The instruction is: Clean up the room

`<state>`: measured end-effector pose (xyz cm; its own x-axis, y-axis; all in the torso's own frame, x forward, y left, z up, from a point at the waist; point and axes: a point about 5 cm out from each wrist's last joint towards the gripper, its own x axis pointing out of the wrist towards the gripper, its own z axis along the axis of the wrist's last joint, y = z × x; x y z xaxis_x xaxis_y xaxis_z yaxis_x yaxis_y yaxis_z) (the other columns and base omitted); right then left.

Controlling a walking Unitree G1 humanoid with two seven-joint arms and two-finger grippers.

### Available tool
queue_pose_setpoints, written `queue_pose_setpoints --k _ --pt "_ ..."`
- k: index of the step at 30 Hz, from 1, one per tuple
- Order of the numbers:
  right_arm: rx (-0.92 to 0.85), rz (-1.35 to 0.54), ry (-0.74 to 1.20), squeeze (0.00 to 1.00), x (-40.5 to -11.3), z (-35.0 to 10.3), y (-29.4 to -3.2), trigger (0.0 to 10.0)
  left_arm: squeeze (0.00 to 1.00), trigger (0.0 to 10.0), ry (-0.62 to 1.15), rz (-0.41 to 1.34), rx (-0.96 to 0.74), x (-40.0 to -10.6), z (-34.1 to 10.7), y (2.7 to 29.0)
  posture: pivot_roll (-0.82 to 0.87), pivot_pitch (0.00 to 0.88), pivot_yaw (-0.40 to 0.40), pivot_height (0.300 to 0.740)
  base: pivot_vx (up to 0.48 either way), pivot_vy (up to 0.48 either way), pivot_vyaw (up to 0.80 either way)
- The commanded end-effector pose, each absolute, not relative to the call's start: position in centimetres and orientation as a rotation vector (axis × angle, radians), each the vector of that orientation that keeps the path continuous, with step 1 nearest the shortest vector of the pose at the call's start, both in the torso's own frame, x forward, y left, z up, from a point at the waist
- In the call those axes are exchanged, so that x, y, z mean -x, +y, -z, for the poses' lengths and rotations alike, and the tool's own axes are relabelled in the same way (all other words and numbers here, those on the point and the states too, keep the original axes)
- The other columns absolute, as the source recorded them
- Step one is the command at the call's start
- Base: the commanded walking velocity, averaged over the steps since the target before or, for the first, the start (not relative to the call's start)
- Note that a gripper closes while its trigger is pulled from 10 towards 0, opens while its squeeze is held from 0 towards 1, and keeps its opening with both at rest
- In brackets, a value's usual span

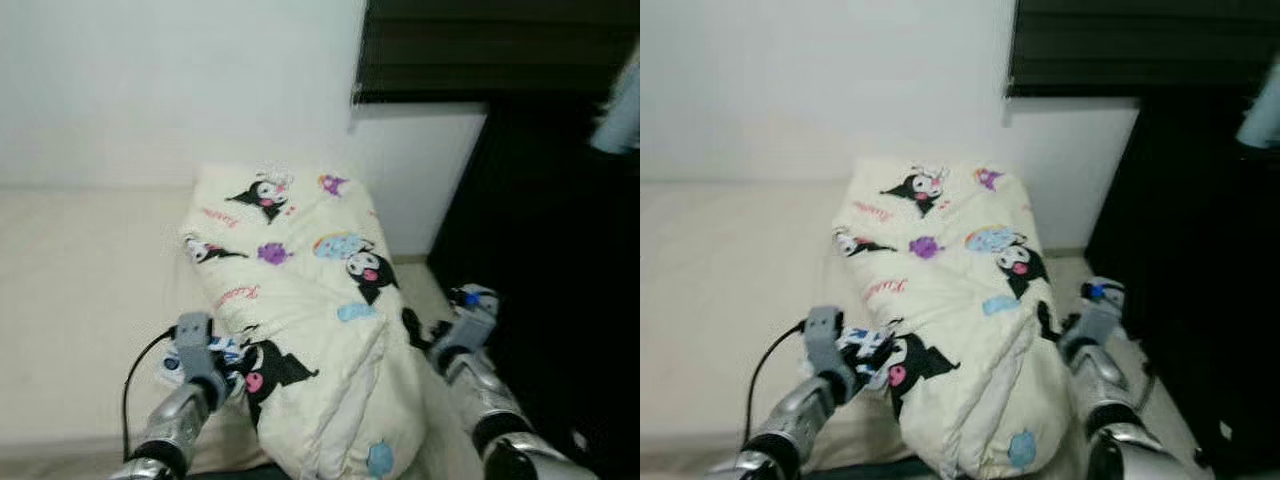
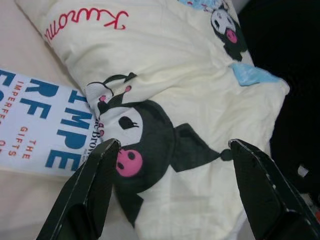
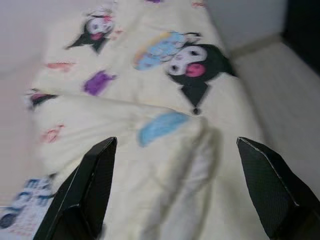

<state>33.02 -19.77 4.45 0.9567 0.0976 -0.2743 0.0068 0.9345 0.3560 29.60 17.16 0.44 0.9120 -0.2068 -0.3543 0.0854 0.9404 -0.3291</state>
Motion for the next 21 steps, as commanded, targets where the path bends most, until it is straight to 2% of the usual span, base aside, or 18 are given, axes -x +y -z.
queue_pose_setpoints --k 1,6,7,8,10,16,17,18,21 --pt "-0.365 -0.059 0.262 0.00 -33.4 -5.1 -20.0 10.0 0.00 10.0 0.358 0.142 0.339 -30.5 -1.4 17.2 -0.12 0.000 -0.003 0.740 0.000 0.000 -0.71" --pt "-0.364 -0.084 0.233 0.00 -34.0 -5.9 -19.7 10.0 0.00 10.0 0.327 0.116 0.379 -31.1 -2.1 17.6 -0.12 0.000 -0.002 0.740 0.000 0.000 -0.71" --pt "-0.363 -0.087 0.224 0.00 -34.2 -6.2 -19.6 10.0 0.26 10.0 0.314 0.094 0.434 -31.4 -2.4 17.7 -0.12 0.000 -0.003 0.740 0.000 0.000 -0.69" --pt "-0.362 -0.088 0.219 0.00 -34.3 -6.3 -19.5 10.0 1.00 10.0 0.309 0.057 0.495 -31.6 -2.5 17.9 -0.11 0.000 -0.005 0.740 0.000 0.000 0.00" --pt "-0.353 -0.104 0.216 0.00 -34.4 -6.4 -19.0 10.0 1.00 10.0 0.311 -0.017 0.597 -31.6 -2.4 18.2 -0.11 0.000 -0.005 0.740 0.000 0.000 0.00" --pt "-0.336 -0.153 0.265 0.00 -34.3 -5.9 -17.9 10.0 1.00 10.0 0.327 -0.217 0.748 -31.2 -1.8 19.9 -0.12 0.000 -0.003 0.740 0.000 0.000 0.00" --pt "-0.332 -0.165 0.263 0.00 -34.4 -6.0 -17.7 10.0 0.04 10.0 0.328 -0.249 0.772 -31.1 -1.7 20.3 -0.12 0.000 -0.003 0.735 0.000 0.000 0.00" --pt "-0.323 -0.175 0.255 0.00 -34.4 -6.1 -17.6 10.0 0.00 10.0 0.324 -0.278 0.803 -30.9 -1.6 20.7 -0.12 0.000 -0.004 0.730 0.000 0.000 0.00" --pt "-0.319 -0.182 0.237 0.00 -34.5 -6.3 -17.5 10.0 0.00 10.0 0.322 -0.298 0.833 -30.8 -1.4 21.1 -0.11 0.000 -0.002 0.720 0.000 0.000 0.00"
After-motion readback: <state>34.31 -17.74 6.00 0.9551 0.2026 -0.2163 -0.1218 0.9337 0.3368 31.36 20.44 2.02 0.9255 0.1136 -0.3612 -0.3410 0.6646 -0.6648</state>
